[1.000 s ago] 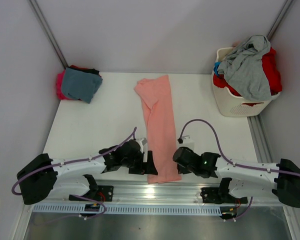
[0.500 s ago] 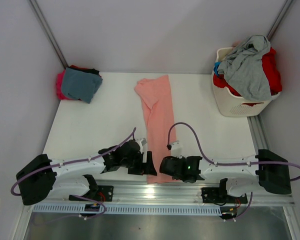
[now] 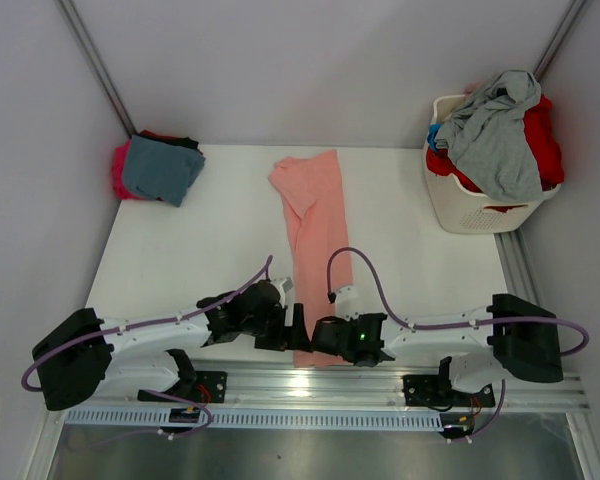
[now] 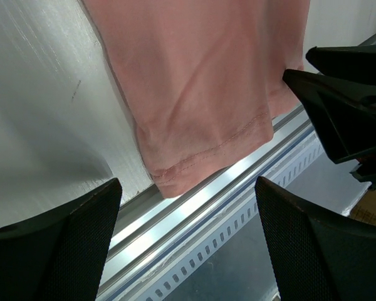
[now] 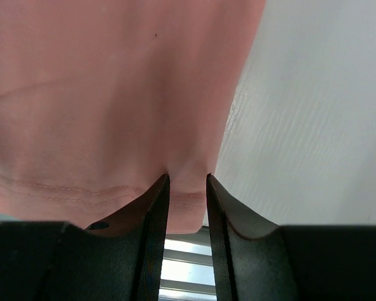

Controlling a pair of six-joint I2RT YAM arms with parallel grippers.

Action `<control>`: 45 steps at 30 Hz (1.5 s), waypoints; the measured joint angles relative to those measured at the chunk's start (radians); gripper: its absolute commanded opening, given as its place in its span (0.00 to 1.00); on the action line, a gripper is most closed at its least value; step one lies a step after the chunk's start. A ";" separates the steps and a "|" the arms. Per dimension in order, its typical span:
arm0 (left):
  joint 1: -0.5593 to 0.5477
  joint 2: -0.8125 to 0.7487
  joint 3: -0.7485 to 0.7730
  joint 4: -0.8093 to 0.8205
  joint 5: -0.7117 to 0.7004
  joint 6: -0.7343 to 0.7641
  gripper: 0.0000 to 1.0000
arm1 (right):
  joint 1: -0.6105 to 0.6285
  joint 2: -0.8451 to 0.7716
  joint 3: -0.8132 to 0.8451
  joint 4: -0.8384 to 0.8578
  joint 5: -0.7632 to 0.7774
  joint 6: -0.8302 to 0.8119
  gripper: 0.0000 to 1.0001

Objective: Fold and stack the t-shirts
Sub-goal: Rotate the tshirt 90 degrees, then grab the bottom of the folded rectangular tshirt with both arms

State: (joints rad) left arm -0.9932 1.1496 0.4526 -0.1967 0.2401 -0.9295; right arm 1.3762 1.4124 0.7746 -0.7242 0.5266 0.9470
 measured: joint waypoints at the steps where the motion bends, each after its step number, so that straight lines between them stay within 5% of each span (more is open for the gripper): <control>1: 0.000 0.000 0.000 -0.001 0.000 0.002 0.91 | 0.005 0.016 0.000 0.002 -0.002 0.000 0.34; 4: 0.000 0.000 0.000 -0.006 0.000 0.010 0.91 | 0.013 0.054 0.004 0.014 -0.003 0.000 0.33; 14: -0.002 0.002 0.000 -0.016 0.000 0.023 0.90 | 0.017 0.095 0.035 0.024 -0.001 -0.012 0.00; 26: -0.002 0.002 0.000 -0.024 0.000 0.024 0.90 | 0.021 0.079 0.033 0.023 0.016 0.010 0.00; 45: -0.002 0.037 0.023 -0.035 0.000 0.050 0.90 | 0.014 -0.485 -0.248 0.029 0.052 0.280 0.00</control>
State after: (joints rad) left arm -0.9951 1.1866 0.4751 -0.2314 0.2405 -0.8795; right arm 1.3903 0.9276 0.5262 -0.6952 0.5785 1.2266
